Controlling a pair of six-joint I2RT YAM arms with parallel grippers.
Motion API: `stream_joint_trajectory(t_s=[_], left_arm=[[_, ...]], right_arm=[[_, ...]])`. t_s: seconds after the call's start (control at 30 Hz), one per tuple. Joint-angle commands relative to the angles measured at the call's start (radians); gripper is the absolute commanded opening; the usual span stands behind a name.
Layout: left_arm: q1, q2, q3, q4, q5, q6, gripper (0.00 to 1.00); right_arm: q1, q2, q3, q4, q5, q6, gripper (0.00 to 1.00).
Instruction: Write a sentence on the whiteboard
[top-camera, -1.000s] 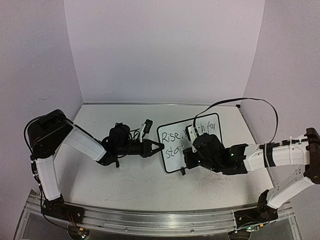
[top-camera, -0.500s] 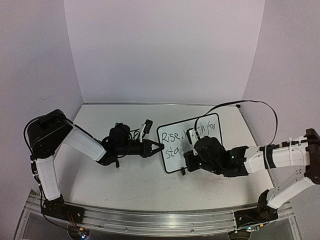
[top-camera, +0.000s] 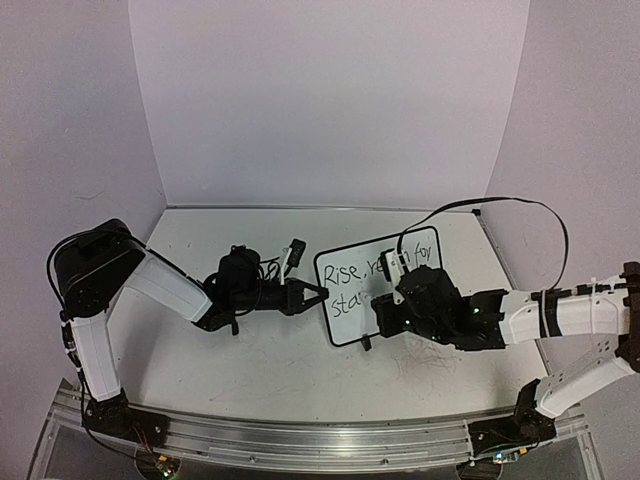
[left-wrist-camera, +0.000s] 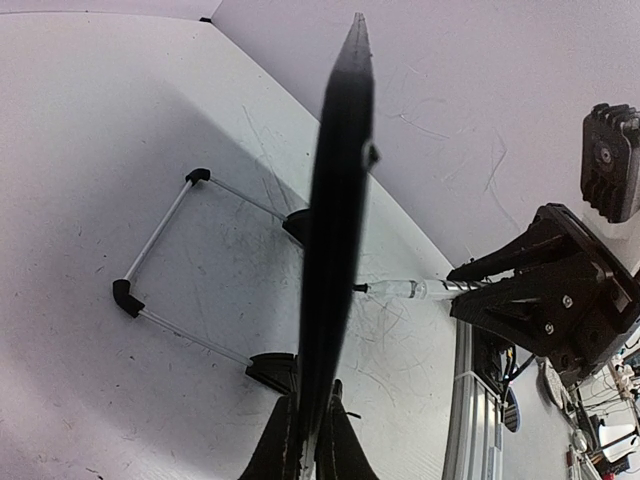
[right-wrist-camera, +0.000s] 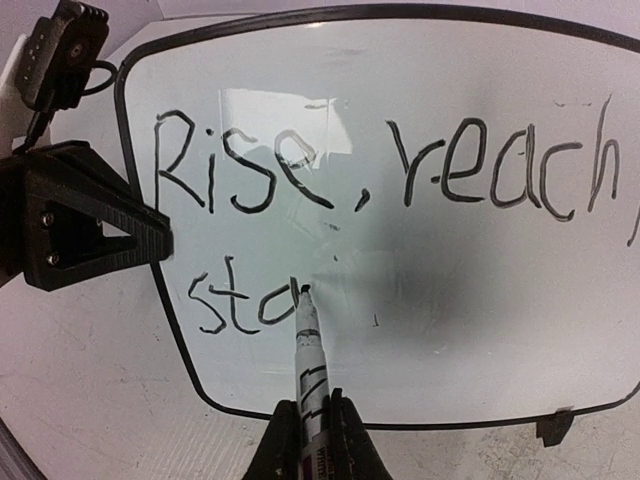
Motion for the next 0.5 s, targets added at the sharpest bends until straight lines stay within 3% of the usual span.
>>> stream_joint_trajectory(t_s=[0.0,0.47], left_arm=[[-0.01,-0.027,0.01,-0.075,0.002,-0.003,0.0],[-0.01,-0.029,0.013,-0.082,0.002,0.005,0.0]], right_arm=[[-0.004,0.02,0.046,0.032,0.014,-0.022,0.0],[-0.007,0.05,0.019,-0.009,0.06,0.013,0.0]])
